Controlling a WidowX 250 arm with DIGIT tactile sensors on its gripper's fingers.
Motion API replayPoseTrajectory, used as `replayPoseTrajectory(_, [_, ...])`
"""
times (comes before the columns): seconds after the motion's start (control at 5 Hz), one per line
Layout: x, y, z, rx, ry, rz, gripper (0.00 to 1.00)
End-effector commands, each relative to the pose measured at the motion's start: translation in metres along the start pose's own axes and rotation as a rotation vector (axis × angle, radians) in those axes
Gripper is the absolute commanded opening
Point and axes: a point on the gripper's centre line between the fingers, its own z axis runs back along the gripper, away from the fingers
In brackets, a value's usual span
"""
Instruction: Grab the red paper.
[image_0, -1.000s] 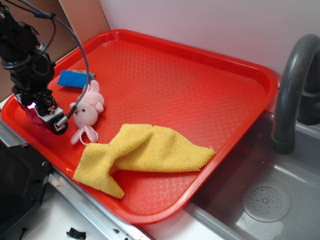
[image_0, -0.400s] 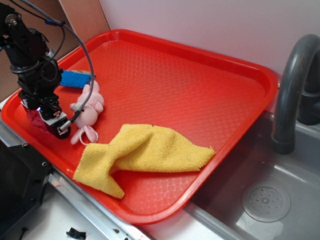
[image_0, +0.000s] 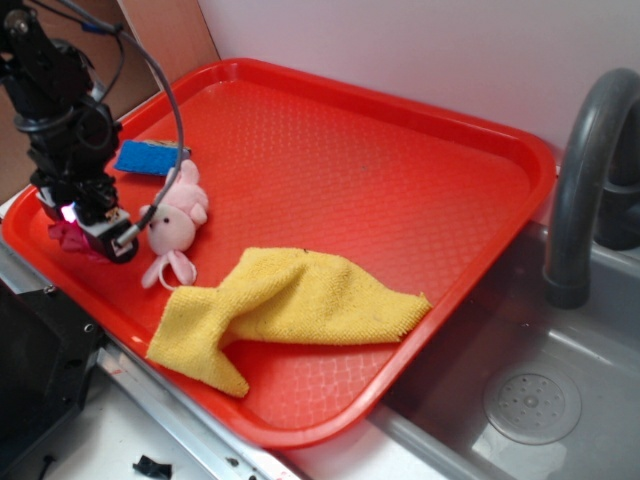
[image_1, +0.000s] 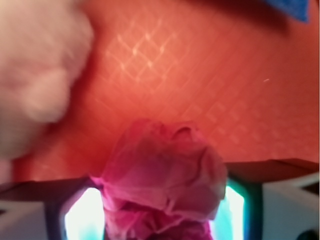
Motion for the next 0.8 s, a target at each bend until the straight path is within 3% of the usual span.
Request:
replayPoseTrajectory(0.0, [0.011, -0.017, 0.099, -0.010, -0.120, 0.123, 0.00])
replayPoseTrajectory(0.2, [0.014, -0.039, 0.148, -0.089, -0.168, 0.133, 0.00])
replayPoseTrajectory(0.4, [0.011, -0.058, 0.175, -0.074, -0.219, 0.121, 0.00])
replayPoseTrajectory(0.6, [0.014, -0.062, 0.173, -0.056, -0.212, 0.046, 0.00])
